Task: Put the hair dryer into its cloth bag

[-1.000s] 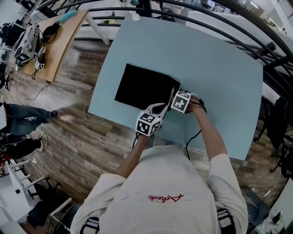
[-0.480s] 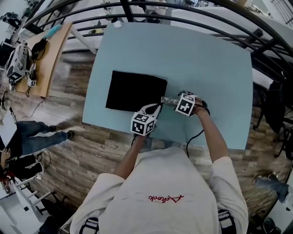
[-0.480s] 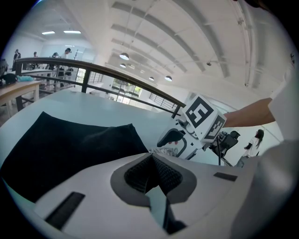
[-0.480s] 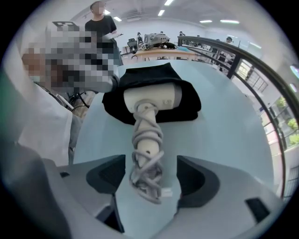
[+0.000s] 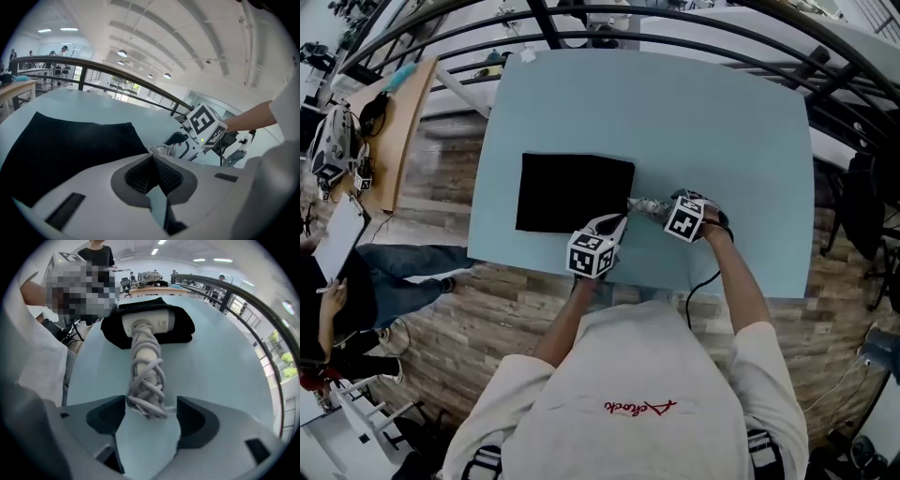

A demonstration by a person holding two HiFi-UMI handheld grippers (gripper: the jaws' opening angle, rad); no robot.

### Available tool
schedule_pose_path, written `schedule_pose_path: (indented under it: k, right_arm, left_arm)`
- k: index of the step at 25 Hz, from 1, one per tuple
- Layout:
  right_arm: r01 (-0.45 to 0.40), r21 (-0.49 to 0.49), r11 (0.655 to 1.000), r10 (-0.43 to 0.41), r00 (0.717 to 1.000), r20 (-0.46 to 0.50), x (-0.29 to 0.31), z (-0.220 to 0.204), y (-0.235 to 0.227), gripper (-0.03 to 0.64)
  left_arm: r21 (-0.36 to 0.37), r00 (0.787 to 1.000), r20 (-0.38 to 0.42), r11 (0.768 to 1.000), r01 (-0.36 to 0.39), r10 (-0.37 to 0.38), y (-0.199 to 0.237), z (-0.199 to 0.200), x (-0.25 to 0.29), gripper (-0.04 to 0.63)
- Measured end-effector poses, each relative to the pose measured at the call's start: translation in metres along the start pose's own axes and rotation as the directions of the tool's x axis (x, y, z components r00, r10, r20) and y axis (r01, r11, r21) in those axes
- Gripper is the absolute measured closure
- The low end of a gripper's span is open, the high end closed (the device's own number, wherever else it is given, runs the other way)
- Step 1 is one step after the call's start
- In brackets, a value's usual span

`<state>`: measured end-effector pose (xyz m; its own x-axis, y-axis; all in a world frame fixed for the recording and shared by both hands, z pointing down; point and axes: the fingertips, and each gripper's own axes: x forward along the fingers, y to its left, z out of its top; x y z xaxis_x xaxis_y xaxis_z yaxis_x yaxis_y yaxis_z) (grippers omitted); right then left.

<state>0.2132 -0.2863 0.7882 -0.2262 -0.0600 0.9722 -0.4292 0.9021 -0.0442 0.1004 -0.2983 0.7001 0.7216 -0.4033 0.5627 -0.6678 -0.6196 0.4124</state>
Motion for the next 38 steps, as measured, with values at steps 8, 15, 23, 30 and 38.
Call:
schedule_pose_path:
  k: [8, 15, 23, 30, 38]
  right_arm:
    - [0.025, -0.041, 0.999, -0.026, 0.999, -0.03, 0.007, -0.003, -0.002, 0.279]
    - [0.017, -0.058, 0.998, -0.018, 1.0, -0.002, -0.002, 0.004, -0.002, 0.287]
    - [0.052, -0.117, 0.992, -0.046, 0.997, 0.056, -0.024, 0.03, -0.008, 0.288]
    - [0.044, -0.16, 0.986, -0.032, 0.997, 0.074, -0.022, 0.055, -0.006, 0.29]
    - [0.035, -0.187, 0.982, -0.012, 0.992, 0.122, -0.025, 0.076, -0.005, 0.299]
  left_arm:
    - [-0.003, 1.0, -0.005, 1.0, 0.004, -0.004, -0.001, -0.006, -0.002, 0.586]
    - [-0.002, 1.0, 0.003, 1.0, 0.008, -0.008, 0.002, -0.004, -0.006, 0.586]
    - [-0.004, 1.0, 0.013, 1.0, 0.018, -0.018, -0.001, -0.002, -0.011, 0.586]
    - [-0.003, 0.999, 0.024, 0.999, 0.032, -0.032, -0.003, 0.0, -0.014, 0.586]
    - [-0.035, 0.998, 0.048, 0.999, 0.033, -0.031, 0.008, 0.002, -0.023, 0.586]
